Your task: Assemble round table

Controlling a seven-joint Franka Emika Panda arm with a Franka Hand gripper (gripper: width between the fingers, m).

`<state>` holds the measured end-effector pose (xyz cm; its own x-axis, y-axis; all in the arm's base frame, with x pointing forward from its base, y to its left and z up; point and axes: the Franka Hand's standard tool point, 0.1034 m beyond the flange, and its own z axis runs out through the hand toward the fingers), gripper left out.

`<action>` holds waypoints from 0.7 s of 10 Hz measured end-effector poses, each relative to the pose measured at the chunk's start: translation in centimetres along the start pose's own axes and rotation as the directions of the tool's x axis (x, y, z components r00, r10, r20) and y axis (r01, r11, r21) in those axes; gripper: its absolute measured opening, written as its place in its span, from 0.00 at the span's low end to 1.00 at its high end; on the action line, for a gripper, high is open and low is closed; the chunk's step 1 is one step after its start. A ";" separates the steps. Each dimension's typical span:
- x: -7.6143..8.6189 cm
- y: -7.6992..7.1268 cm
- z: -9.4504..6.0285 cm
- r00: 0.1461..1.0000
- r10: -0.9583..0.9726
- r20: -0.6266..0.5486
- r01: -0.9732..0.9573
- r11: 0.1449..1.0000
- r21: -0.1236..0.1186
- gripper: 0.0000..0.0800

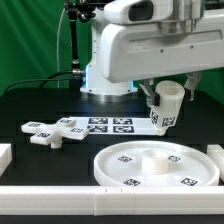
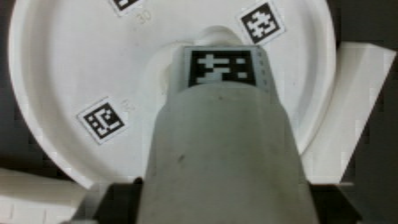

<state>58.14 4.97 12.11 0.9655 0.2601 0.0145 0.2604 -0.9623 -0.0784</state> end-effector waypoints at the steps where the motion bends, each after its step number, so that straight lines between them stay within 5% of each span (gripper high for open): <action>1: 0.5 0.4 0.1 0.997 -0.006 -0.078 0.005 1.000 -0.018 0.51; 5: 0.5 1.9 0.6 0.952 -0.062 -0.300 0.031 0.994 -0.108 0.51; 7: -0.1 1.7 1.1 0.948 -0.067 -0.312 0.032 0.993 -0.115 0.51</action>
Offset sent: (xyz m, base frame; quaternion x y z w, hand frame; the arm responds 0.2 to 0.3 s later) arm 0.0038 -0.0057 -0.0047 -0.0288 0.2161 -0.0486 0.9747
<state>58.48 3.44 10.87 0.8993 0.2864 0.3304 0.2907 -0.9561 0.0377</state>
